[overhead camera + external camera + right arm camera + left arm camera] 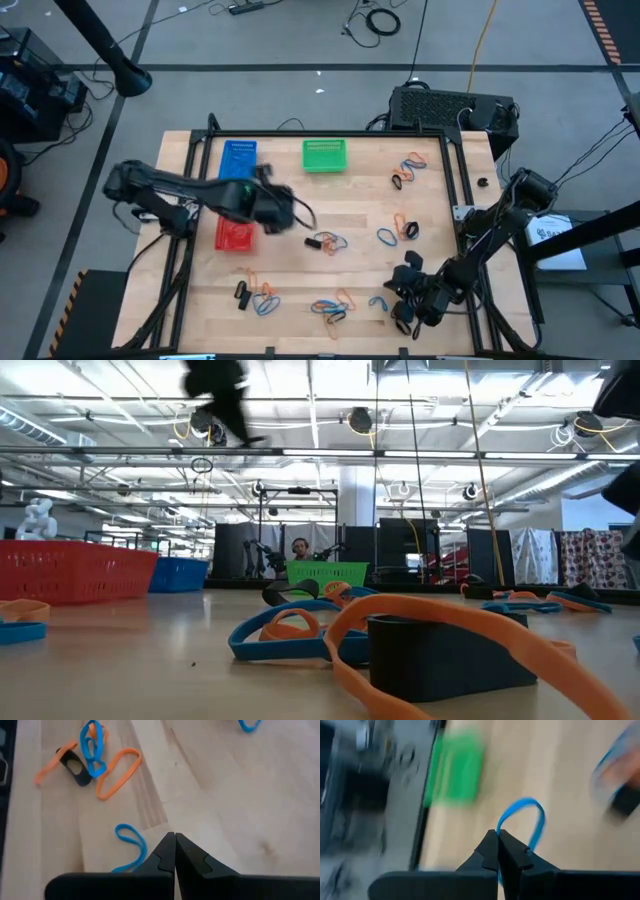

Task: Sort rubber bands into baskets
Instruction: Put the blue rubber band into the blue bin

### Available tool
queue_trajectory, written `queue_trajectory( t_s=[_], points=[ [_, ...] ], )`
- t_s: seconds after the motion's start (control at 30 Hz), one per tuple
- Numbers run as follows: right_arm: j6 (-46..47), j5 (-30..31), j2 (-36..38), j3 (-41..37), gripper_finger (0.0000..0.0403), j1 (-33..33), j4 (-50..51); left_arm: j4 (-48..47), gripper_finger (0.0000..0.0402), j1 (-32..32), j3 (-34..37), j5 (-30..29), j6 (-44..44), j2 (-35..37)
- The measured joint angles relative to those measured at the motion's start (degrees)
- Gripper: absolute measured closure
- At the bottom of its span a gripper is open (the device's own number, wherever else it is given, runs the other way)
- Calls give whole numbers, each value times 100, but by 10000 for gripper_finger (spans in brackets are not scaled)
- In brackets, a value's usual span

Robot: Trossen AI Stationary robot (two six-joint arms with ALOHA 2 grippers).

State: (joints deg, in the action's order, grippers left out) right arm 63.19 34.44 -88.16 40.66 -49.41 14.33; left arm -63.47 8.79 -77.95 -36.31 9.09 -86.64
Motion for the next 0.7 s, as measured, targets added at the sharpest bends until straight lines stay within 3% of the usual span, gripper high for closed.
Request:
queue_trajectory(
  t_s=[0.13,0.23,0.5,0.7],
  points=[
    [-794,-1,0,0,403,173,-59,-1414,401,-792,205,-72,665,354],
    [-1331,6,0,0,403,309,-293,-1563,401,-1584,572,-131,656,605],
    [-2059,-5,2,0,403,479,-720,99,399,-3702,1662,-101,-332,652],
    [-2035,-31,2,0,403,481,-724,816,376,-4474,1952,336,-841,377]
  ],
)
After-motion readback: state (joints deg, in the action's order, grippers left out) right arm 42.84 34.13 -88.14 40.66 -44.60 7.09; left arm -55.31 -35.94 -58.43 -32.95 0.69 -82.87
